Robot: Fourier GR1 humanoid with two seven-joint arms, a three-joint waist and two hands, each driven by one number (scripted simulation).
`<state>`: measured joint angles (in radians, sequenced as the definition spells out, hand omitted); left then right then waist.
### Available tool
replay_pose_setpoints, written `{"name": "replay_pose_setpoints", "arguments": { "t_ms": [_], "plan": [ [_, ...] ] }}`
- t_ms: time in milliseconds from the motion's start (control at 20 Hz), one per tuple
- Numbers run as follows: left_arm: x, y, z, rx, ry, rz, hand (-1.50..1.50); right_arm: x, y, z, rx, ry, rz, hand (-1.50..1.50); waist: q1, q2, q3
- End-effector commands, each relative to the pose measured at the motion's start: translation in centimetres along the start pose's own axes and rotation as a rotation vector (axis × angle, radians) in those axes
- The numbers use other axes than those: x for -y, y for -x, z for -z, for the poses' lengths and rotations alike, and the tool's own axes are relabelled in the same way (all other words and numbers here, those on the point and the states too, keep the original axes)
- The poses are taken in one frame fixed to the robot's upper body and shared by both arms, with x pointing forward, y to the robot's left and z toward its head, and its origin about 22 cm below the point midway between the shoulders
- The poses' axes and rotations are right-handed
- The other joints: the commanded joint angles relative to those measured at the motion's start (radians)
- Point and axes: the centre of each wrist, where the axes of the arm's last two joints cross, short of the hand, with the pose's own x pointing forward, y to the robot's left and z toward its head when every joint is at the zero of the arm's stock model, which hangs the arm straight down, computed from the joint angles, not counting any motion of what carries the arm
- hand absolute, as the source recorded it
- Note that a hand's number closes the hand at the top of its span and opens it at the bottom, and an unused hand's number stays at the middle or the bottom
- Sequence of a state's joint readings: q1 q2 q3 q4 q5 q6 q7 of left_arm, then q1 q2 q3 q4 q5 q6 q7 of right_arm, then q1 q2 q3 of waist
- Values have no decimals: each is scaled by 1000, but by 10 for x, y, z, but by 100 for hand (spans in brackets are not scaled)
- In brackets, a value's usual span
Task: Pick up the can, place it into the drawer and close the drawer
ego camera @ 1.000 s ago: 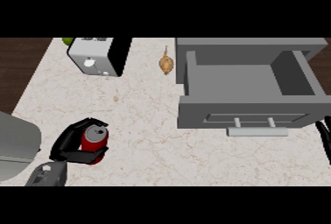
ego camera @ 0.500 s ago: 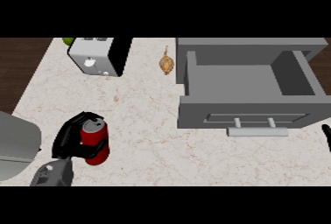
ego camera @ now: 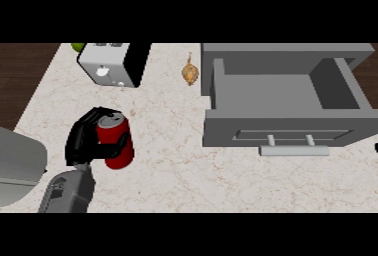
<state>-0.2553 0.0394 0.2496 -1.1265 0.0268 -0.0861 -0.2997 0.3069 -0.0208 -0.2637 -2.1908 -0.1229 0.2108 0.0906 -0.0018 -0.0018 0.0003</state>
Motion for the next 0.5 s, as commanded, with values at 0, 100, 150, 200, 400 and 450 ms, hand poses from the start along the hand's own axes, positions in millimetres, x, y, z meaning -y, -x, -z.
{"name": "replay_pose_setpoints", "arguments": {
  "t_ms": [0,100,150,200,400,450],
  "plan": [
    [37,-24,5,30,52,4,150,-10,0,1,-2,-7,4,-150,1,0,0],
    [55,-43,19,27,66,28,150,-9,-2,5,-6,-3,-6,-150,-1,0,0],
    [45,-58,18,71,61,38,150,-9,-7,-3,3,4,12,-150,0,-1,0],
    [52,-60,40,69,62,39,150,6,-4,-2,1,7,4,-150,-6,1,0],
    [96,-97,40,116,98,58,150,7,4,-8,3,-4,0,-150,-7,0,0],
    [99,-103,31,89,109,53,150,0,-3,-11,11,-1,-1,-150,-4,-1,0]
  ]
}}
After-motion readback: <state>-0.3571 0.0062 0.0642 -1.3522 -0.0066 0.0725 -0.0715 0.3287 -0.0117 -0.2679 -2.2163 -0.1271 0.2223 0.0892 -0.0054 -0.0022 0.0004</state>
